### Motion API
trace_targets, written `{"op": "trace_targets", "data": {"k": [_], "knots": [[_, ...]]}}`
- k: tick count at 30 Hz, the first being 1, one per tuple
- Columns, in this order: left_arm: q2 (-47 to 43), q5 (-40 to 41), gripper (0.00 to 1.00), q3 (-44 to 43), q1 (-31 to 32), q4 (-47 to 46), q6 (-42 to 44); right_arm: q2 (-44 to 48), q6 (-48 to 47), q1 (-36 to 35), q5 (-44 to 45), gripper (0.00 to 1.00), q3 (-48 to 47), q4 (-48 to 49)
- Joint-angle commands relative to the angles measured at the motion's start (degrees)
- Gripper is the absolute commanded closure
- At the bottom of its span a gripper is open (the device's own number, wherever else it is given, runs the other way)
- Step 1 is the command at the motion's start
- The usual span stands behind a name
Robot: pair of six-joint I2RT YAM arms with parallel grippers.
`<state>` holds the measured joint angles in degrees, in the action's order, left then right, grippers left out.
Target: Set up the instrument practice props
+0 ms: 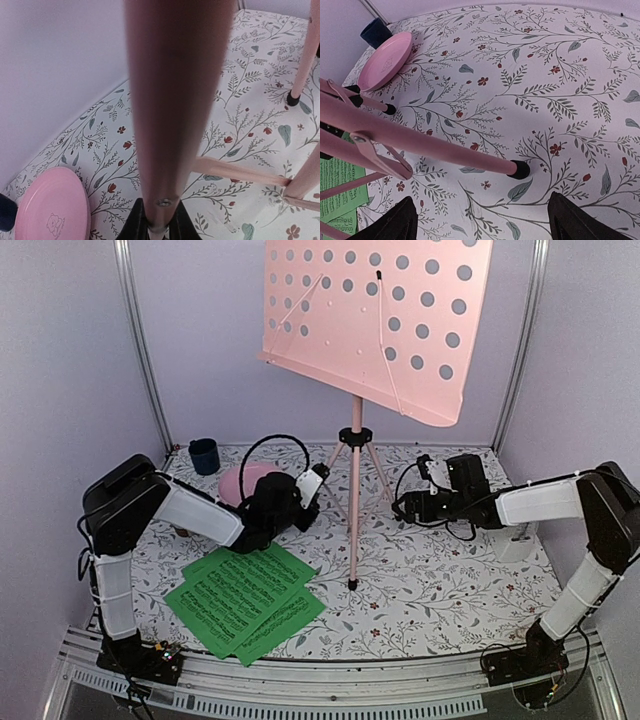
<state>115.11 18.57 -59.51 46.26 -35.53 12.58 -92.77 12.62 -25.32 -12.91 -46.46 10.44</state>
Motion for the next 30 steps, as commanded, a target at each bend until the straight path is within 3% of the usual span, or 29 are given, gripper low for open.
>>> {"op": "trace_targets", "data": {"k": [1,11,19,30], "knots": [[-1.63,2.8,1.0,0.76,1.62,1.03,-5.08,-5.04,-0.44,0.26,-1.27,0.09,-4.23,4.51],[-1.84,1.75,1.0,3.65,2.65,-1.18,-5.75,-11.55,-2.92,1.7,4.1,0.09,-9.98,6.09],[-0.28,5.11,1.0,0.68,4.64,2.35,-7.44,-14.56,-3.82,5.77,1.64,0.09,-14.22,6.29],[1.25,5.96,1.0,-1.93,4.29,6.78,-8.74,-8.11,-6.34,4.94,-10.81,0.12,-0.58,17.8]]}}
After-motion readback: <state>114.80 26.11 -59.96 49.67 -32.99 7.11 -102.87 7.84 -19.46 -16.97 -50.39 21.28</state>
